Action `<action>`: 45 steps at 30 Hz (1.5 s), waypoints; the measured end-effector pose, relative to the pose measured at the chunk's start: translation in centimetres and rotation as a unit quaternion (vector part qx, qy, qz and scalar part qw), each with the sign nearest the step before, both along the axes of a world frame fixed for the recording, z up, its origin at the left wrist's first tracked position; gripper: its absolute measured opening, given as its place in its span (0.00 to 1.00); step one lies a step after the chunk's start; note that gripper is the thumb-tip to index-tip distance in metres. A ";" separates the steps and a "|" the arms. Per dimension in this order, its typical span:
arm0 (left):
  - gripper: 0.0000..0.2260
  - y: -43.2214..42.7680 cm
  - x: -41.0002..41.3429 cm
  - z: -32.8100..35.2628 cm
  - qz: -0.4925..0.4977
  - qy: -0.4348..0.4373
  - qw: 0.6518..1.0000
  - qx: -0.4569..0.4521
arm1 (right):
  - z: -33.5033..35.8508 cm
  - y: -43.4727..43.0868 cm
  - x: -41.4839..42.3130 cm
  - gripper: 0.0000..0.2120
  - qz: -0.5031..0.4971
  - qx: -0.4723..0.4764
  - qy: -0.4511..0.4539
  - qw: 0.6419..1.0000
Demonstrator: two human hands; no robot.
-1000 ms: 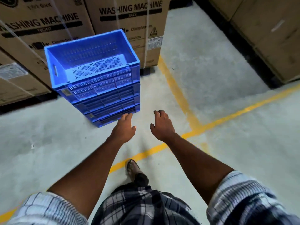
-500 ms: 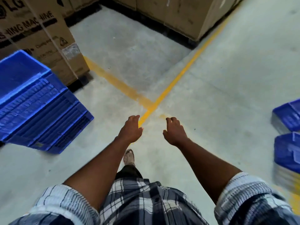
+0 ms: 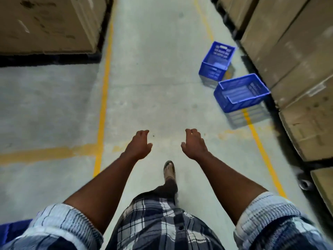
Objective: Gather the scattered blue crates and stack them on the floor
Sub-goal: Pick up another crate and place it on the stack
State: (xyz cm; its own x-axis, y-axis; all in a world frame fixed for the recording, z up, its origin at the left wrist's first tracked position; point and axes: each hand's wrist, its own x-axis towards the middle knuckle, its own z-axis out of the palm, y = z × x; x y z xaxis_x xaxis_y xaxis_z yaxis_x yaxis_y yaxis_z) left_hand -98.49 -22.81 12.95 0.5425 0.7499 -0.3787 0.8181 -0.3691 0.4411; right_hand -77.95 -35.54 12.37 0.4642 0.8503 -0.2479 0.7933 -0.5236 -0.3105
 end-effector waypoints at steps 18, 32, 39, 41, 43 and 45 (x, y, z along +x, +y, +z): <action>0.29 7.8 41.5 -1.5 -0.241 -0.017 0.969 -0.050 | -0.1 -1.4 31.4 0.24 -0.296 -0.015 0.029 0.955; 0.29 17.8 64.4 -0.2 -0.185 0.003 0.983 -0.021 | -0.8 6.5 56.9 0.22 -0.290 -0.007 0.052 0.955; 0.28 23.2 73.3 0.6 -0.175 -0.012 0.984 -0.013 | -1.2 12.1 65.5 0.23 -0.284 -0.022 0.062 0.957; 0.28 25.6 75.6 0.0 -0.180 -0.010 0.984 -0.017 | -1.8 14.5 67.6 0.22 -0.288 -0.028 0.062 0.955; 0.28 27.8 77.6 -0.9 -0.196 -0.002 0.980 -0.020 | -2.6 16.9 69.4 0.22 -0.302 -0.030 0.066 0.950; 0.28 30.6 79.9 -1.9 -0.214 0.013 0.976 -0.030 | -3.3 20.2 71.5 0.22 -0.322 -0.023 0.078 0.943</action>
State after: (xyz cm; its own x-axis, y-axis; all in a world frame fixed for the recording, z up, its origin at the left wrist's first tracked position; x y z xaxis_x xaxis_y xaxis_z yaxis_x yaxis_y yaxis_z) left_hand -18.55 7.79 11.09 0.7915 0.4315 -0.4329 0.6050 -0.6537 0.4546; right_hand -6.48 -15.37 9.07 0.8352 0.3918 -0.3860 0.2528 -0.8967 -0.3633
